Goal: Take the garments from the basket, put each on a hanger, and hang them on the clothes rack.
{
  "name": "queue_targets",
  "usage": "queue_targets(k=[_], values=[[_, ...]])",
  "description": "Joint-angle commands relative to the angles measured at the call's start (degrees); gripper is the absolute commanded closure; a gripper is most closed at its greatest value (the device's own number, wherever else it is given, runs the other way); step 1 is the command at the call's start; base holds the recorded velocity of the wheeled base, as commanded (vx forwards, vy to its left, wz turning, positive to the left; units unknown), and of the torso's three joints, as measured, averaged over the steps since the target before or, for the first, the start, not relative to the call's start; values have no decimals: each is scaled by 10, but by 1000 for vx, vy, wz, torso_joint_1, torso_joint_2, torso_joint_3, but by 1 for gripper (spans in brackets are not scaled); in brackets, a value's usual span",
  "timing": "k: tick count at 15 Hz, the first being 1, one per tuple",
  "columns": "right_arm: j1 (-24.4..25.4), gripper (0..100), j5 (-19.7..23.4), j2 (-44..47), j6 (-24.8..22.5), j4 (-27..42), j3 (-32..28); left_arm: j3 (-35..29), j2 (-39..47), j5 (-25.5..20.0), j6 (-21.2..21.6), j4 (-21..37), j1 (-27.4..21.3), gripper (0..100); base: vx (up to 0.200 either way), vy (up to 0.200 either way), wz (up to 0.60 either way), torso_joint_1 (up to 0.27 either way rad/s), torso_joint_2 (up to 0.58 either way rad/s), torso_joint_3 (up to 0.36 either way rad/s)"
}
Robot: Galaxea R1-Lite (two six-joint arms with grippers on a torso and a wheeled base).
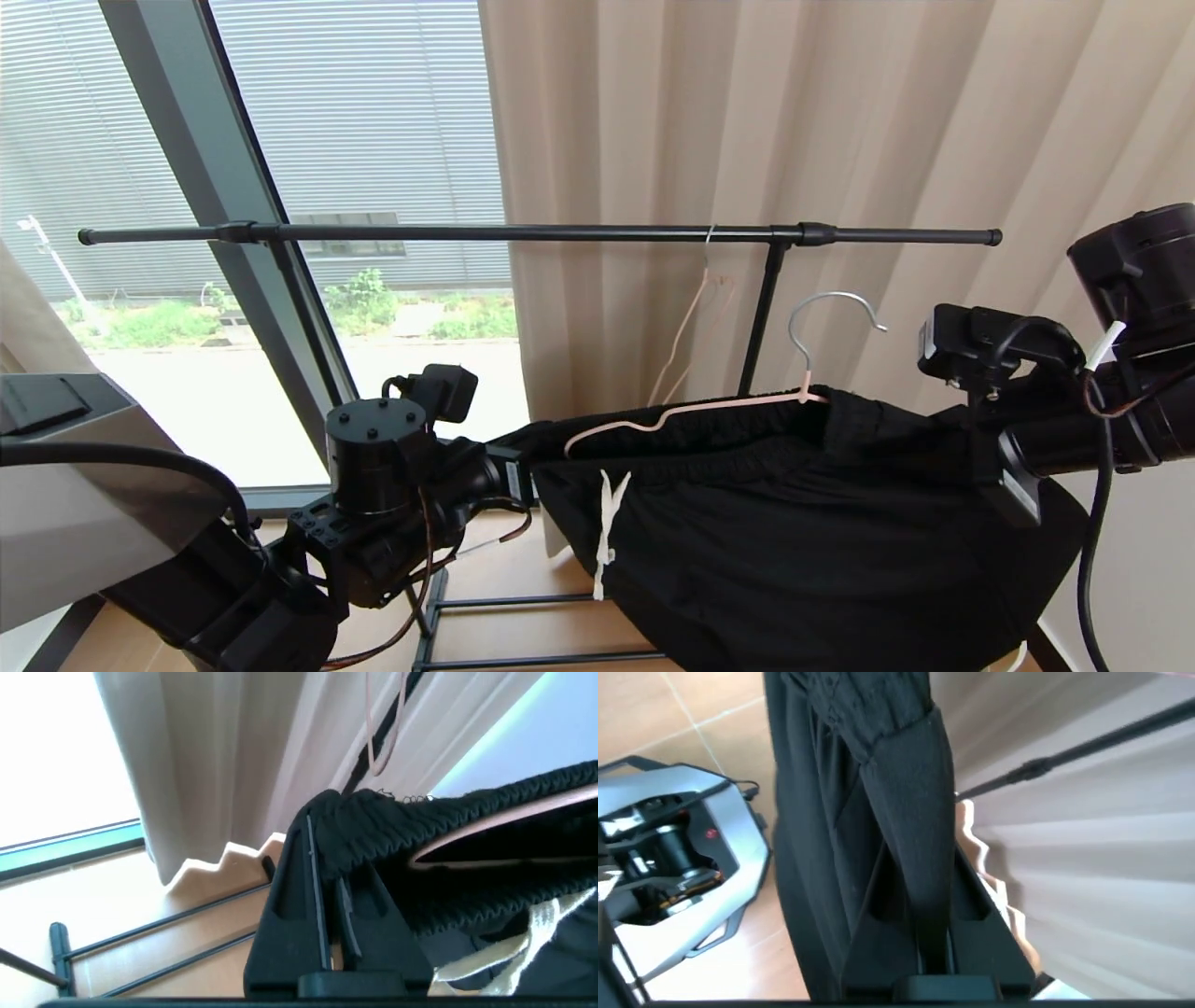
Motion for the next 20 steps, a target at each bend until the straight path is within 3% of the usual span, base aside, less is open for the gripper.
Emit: queue_targets(k=[1,7,12,13,14,15,16,17,20], values=[[23,100,-35,2,1,-14,16,-15,-28,1,17,30,1,100,0,0,0,0,0,0],[70,100,-139,31,17,-129,53,-127,-99,5,60,258,-4,100,0,0,0,0,0,0],[126,100,-217,74,103,-239,70,-248,-143,26,92,452,-48,100,0,0,0,0,0,0],[127,100,-219,74,104,-241,70,-249,-144,26,92,454,-49,100,0,0,0,0,0,0],[150,100,-235,87,148,-260,71,-285,-160,31,92,512,-74,100,0,0,0,0,0,0],[150,100,-235,87,148,-260,71,-285,-160,31,92,512,-74,100,0,0,0,0,0,0],[170,100,-245,102,202,-289,76,-300,-163,38,92,534,-92,100,0,0,0,0,0,0],[175,100,-245,109,220,-309,79,-299,-162,38,91,535,-97,100,0,0,0,0,0,0],[182,100,-246,140,255,-372,82,-306,-164,38,92,539,-106,100,0,0,0,0,0,0]])
